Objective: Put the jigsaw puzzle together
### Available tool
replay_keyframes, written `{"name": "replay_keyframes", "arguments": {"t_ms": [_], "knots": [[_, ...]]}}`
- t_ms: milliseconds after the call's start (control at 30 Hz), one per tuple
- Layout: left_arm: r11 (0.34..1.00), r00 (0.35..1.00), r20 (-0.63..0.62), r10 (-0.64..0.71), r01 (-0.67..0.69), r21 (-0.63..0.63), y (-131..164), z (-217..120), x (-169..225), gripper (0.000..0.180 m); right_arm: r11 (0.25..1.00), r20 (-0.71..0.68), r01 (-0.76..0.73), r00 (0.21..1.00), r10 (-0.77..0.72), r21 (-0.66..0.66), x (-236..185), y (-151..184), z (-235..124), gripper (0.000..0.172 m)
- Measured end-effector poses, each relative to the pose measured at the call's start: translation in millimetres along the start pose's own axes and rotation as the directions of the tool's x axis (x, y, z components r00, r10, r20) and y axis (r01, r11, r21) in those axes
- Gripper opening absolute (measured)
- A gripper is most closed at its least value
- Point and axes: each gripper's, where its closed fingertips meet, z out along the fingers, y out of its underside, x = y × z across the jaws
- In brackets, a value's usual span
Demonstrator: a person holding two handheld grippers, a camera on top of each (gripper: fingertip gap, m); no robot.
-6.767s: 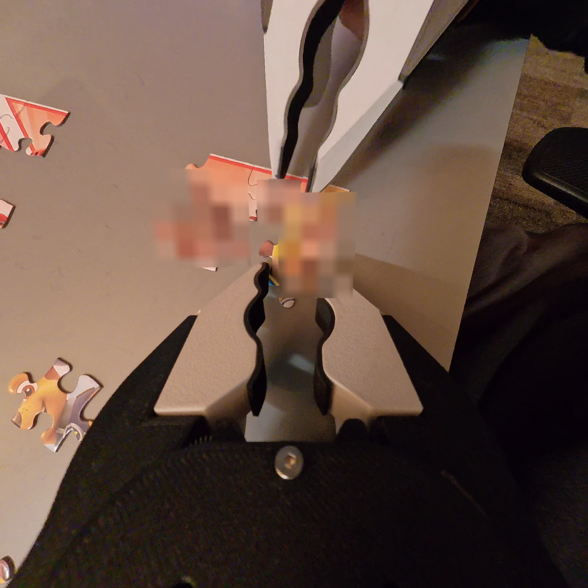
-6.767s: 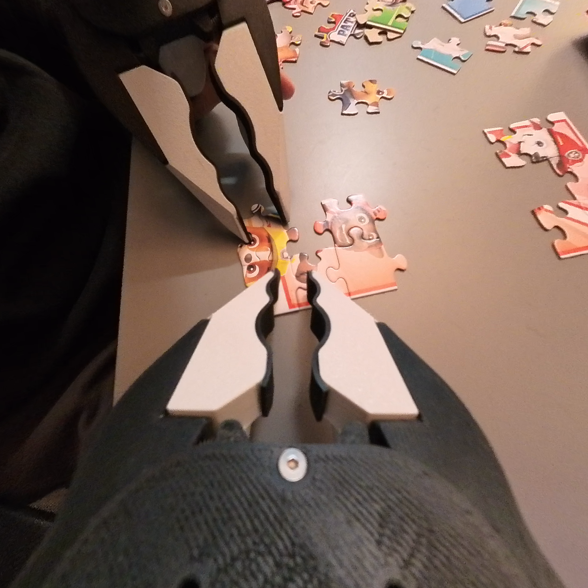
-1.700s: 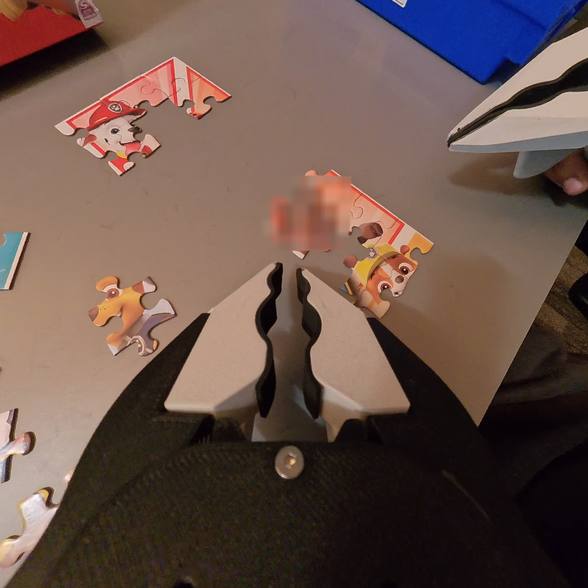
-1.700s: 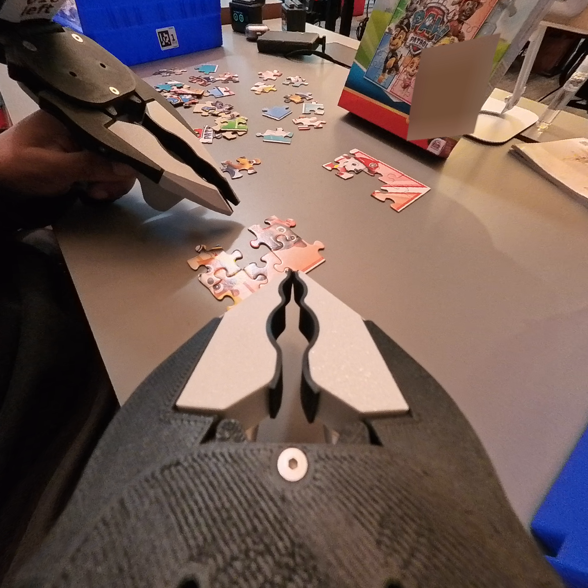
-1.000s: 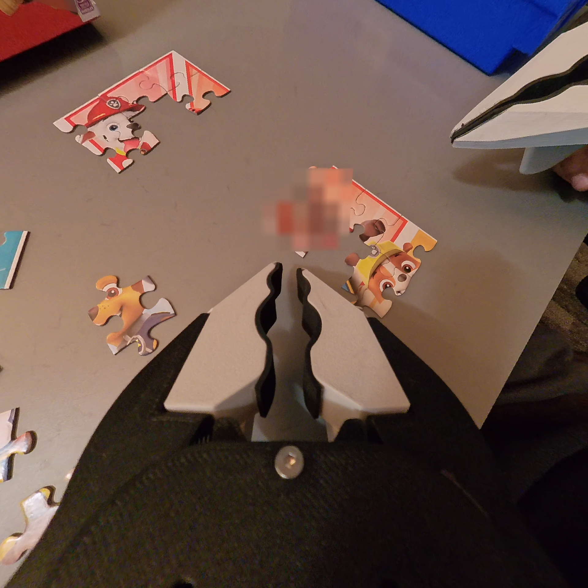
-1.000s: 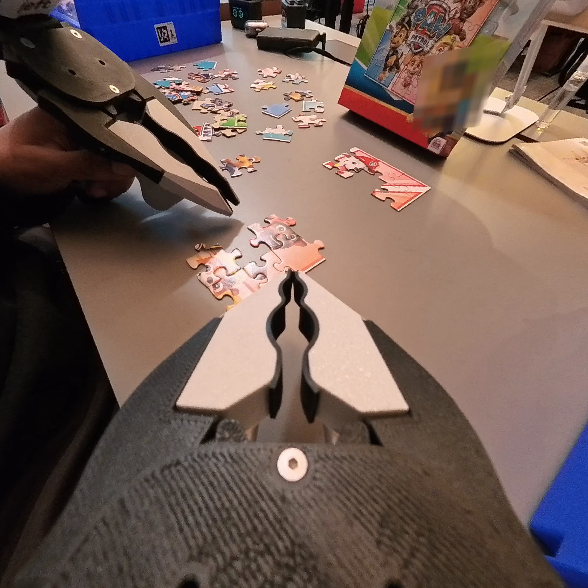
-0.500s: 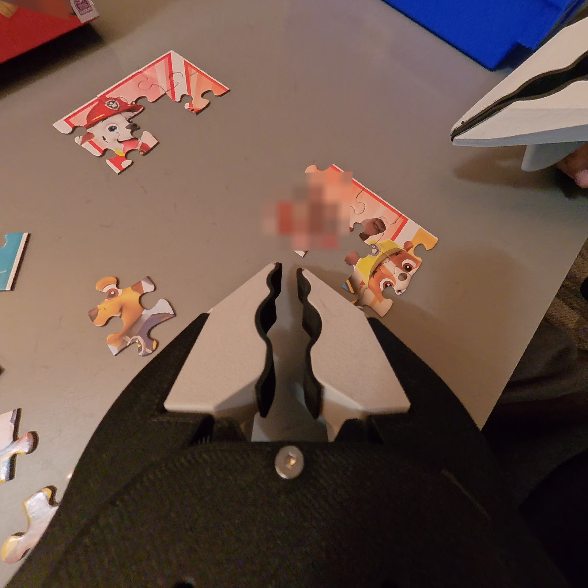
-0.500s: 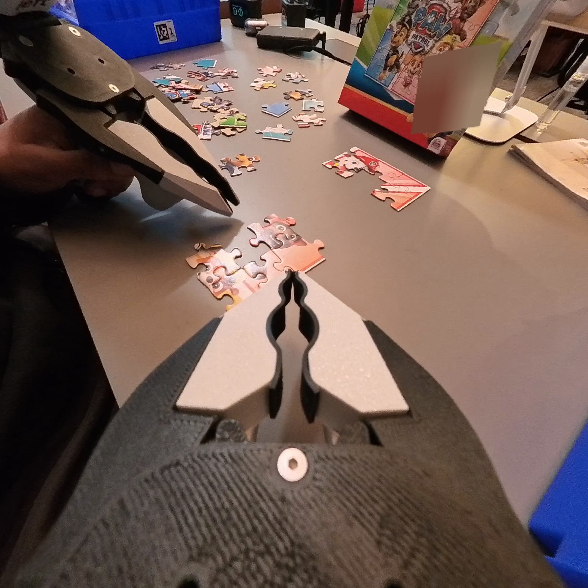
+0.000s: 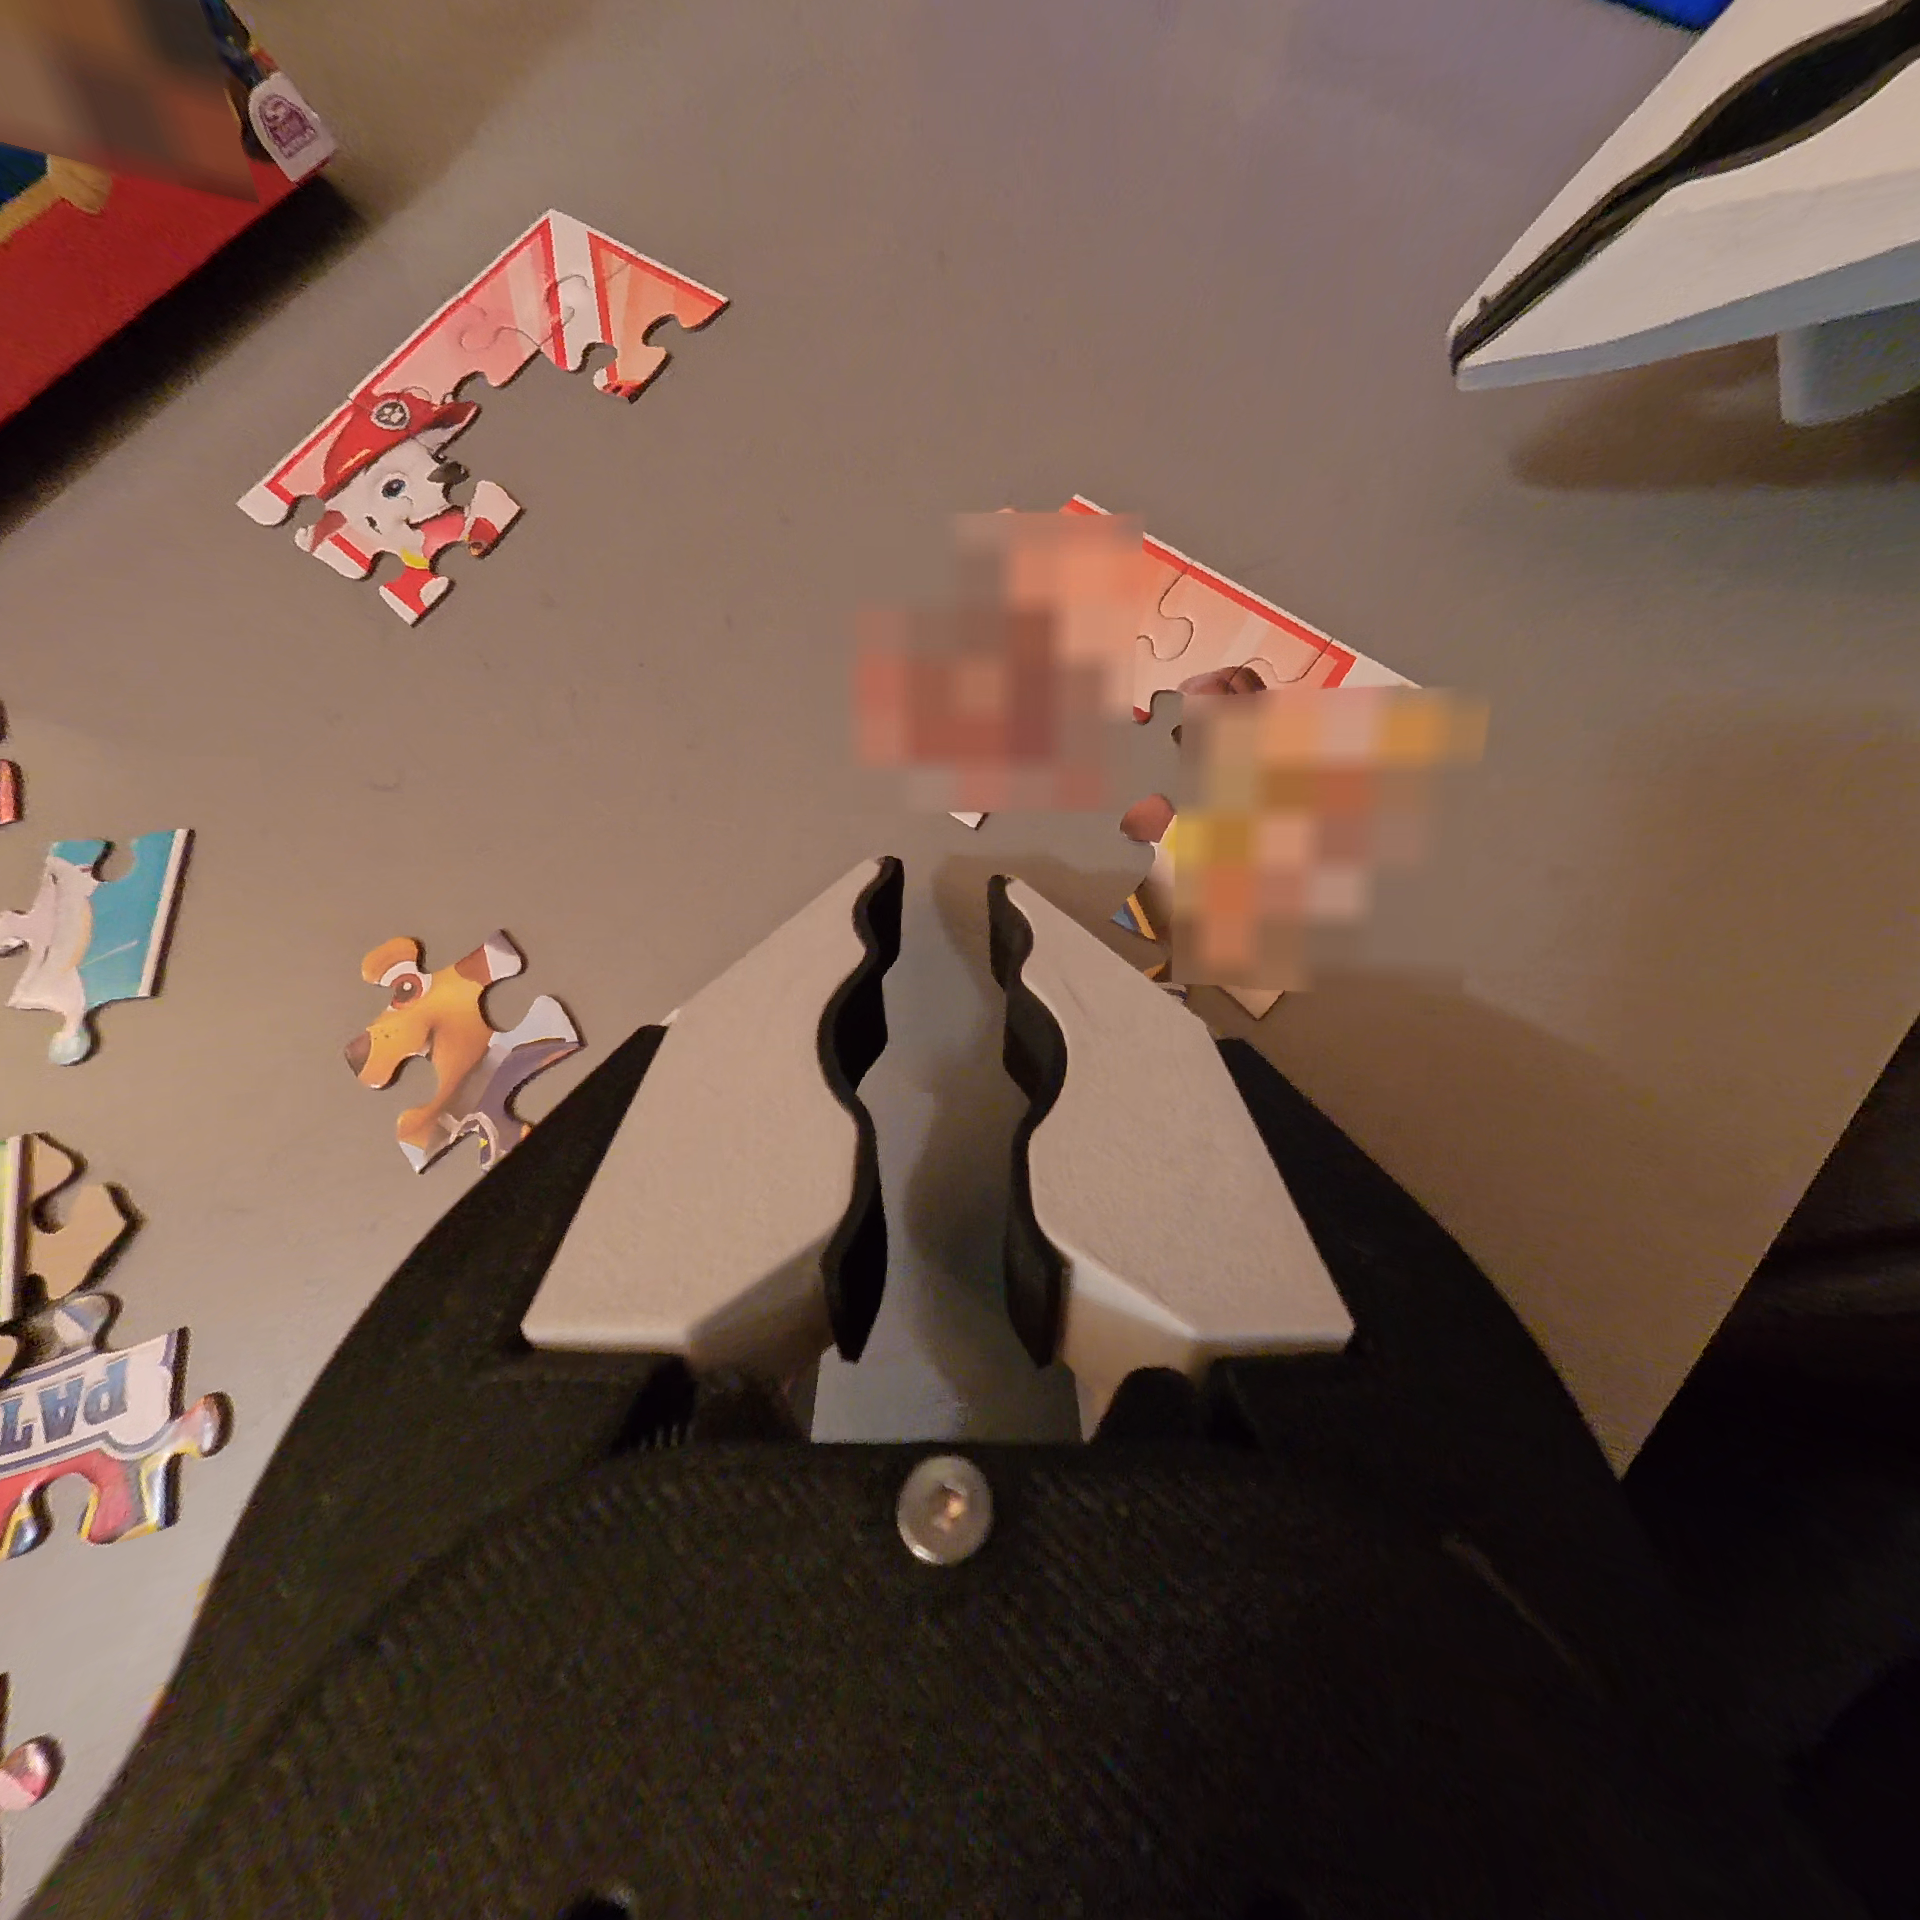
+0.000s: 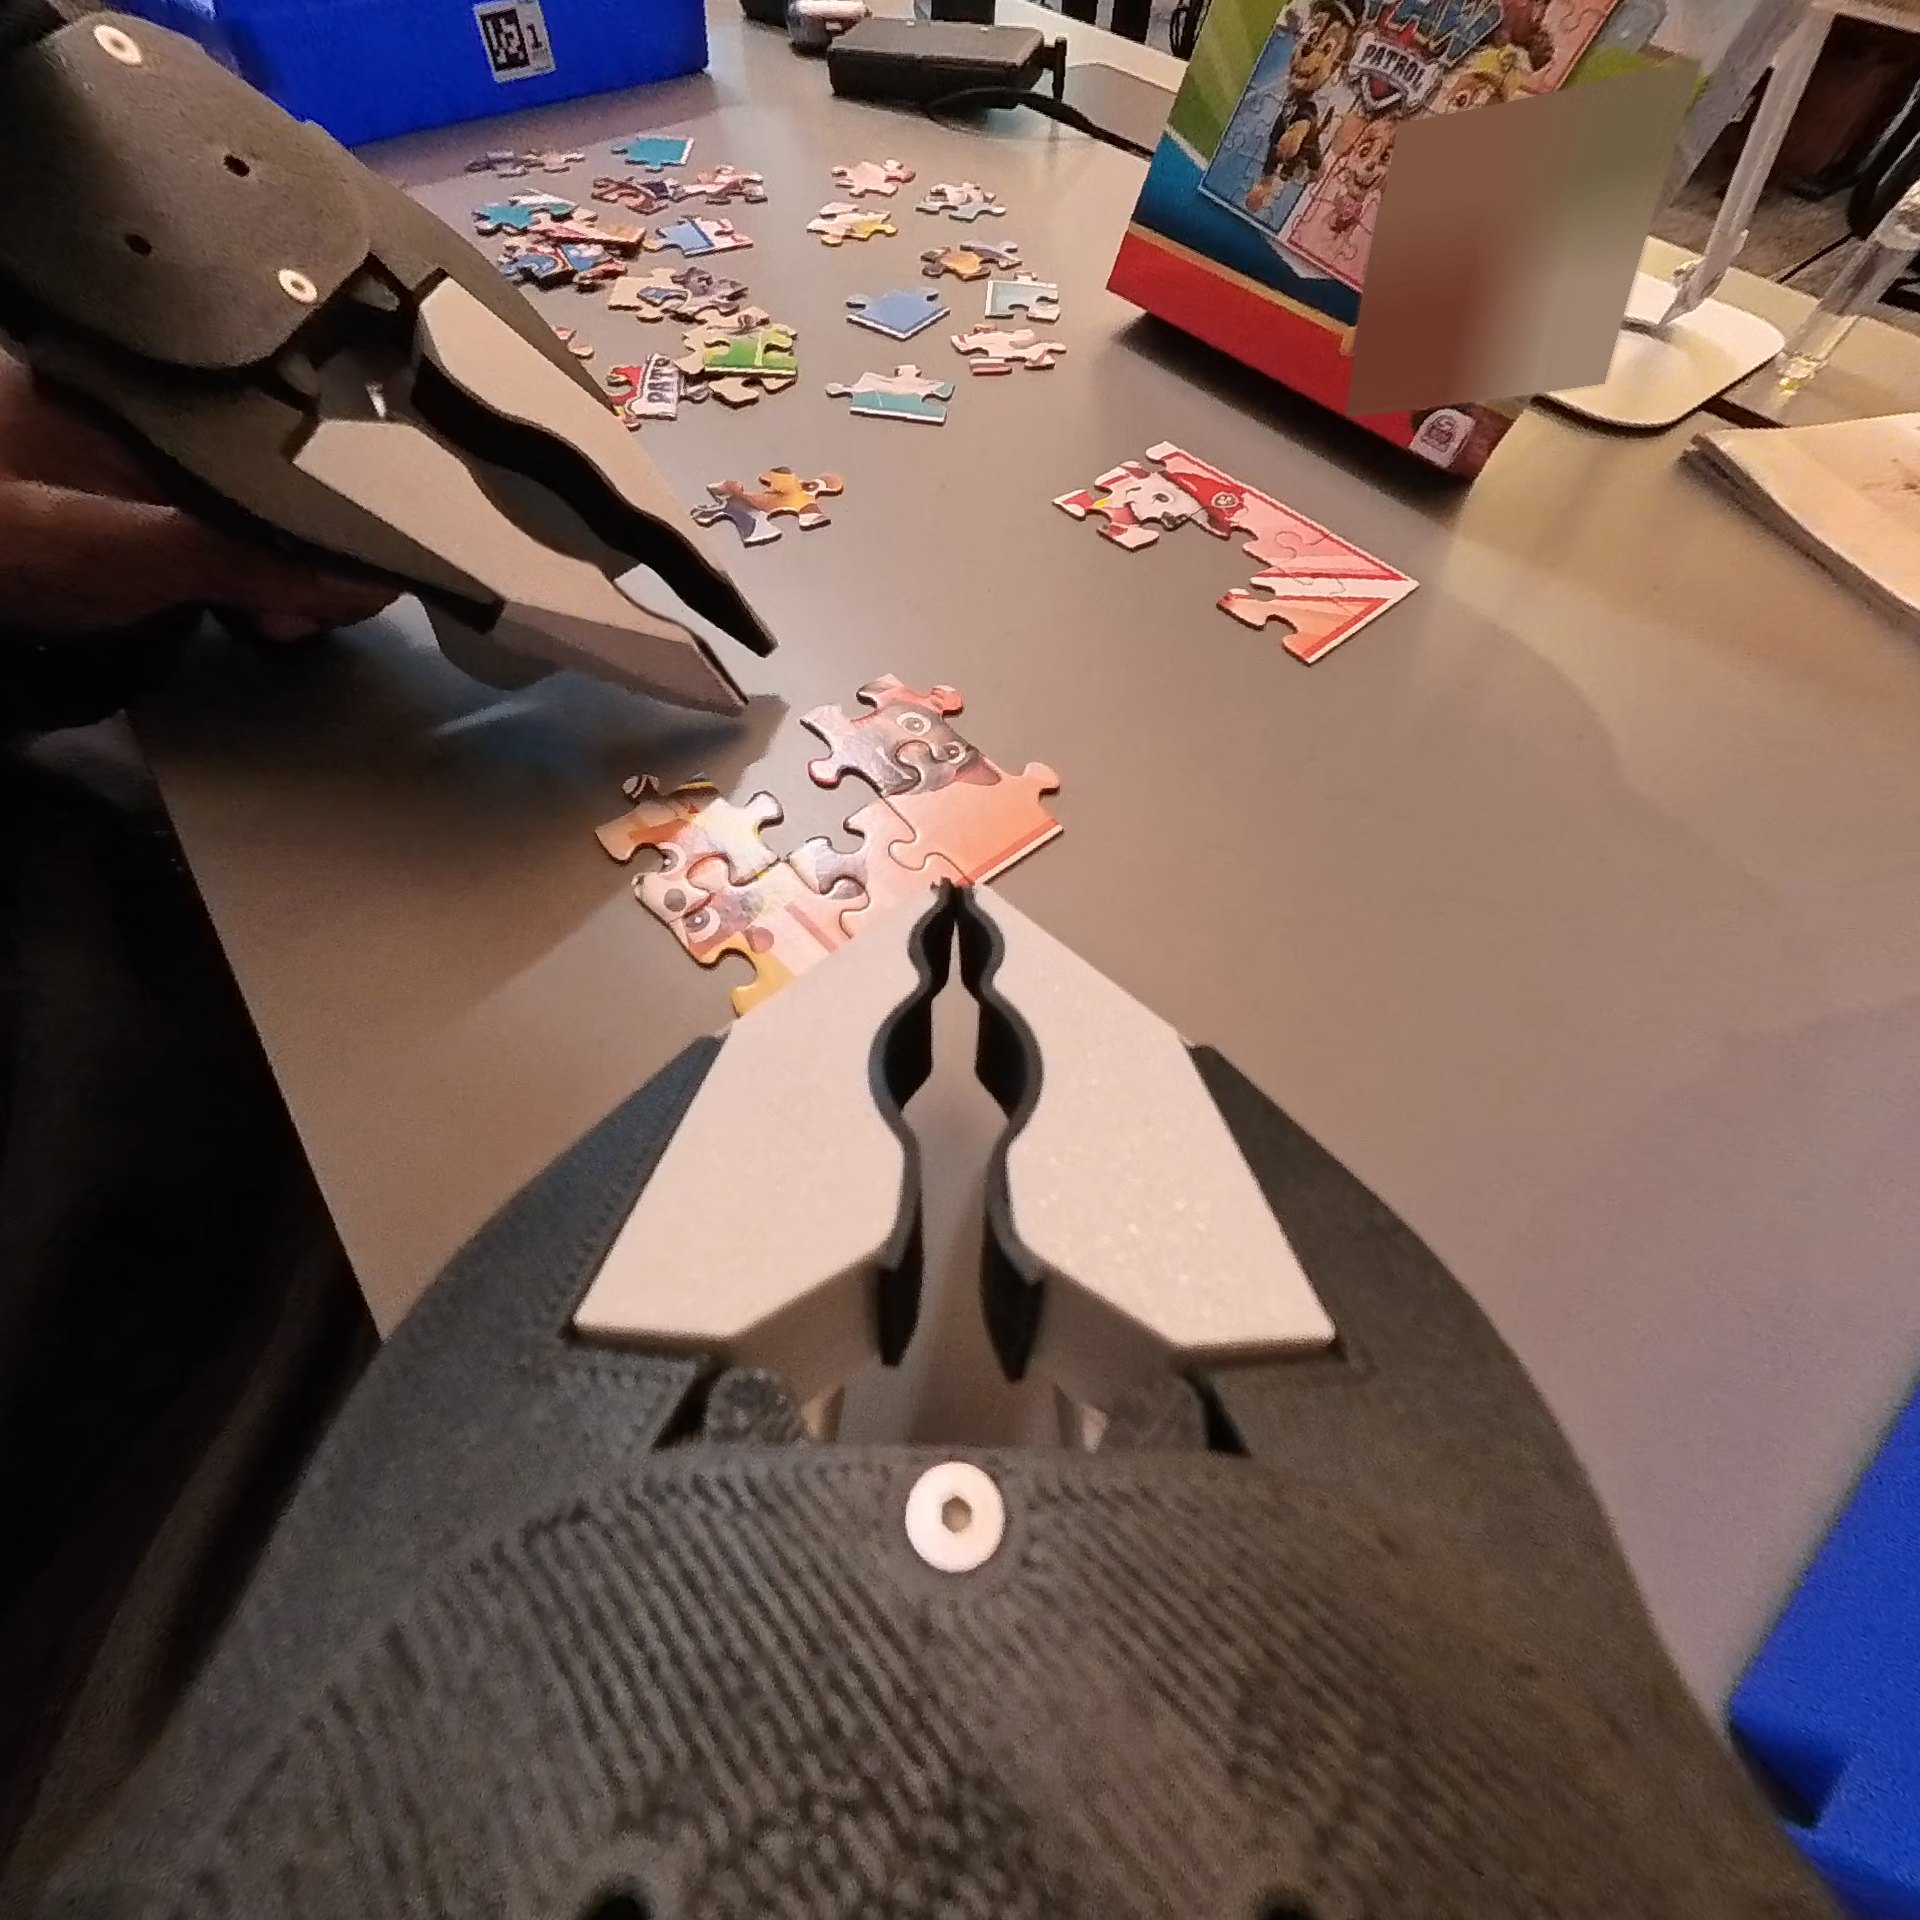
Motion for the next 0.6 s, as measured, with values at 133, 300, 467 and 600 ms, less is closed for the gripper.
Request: {"name": "replay_keyframes", "arguments": {"t_ms": [133, 300, 467, 600], "knots": [[1.0, 1.0, 0.016, 0.025, -0.025, -0.011, 1.1, 1.2, 0.8, 0.015, 1.0, -0.006, 0.008, 1.0, -0.008, -0.001, -0.2, 0.1, 0.1, 0.0], [0.999, 0.999, 0.02, 0.032, -0.032, -0.009, 1.0, 1.1, 1.1, 0.016, 1.0, -0.003, 0.006, 1.0, -0.006, -0.006, -0.3, 0.7, 0.7, 0.0], [1.0, 1.0, -0.008, -0.005, 0.005, 0.027, -3.1, -2.6, 0.6, 0.016, 1.0, -0.002, 0.005, 1.0, -0.005, -0.011, -0.4, 1.2, 1.3, 0.0], [0.997, 0.997, -0.045, -0.055, 0.057, 0.058, -6.4, -5.9, -0.9, 0.017, 1.0, -0.001, 0.001, 1.0, -0.001, -0.016, -0.2, 1.8, 1.8, 0.0]]}}
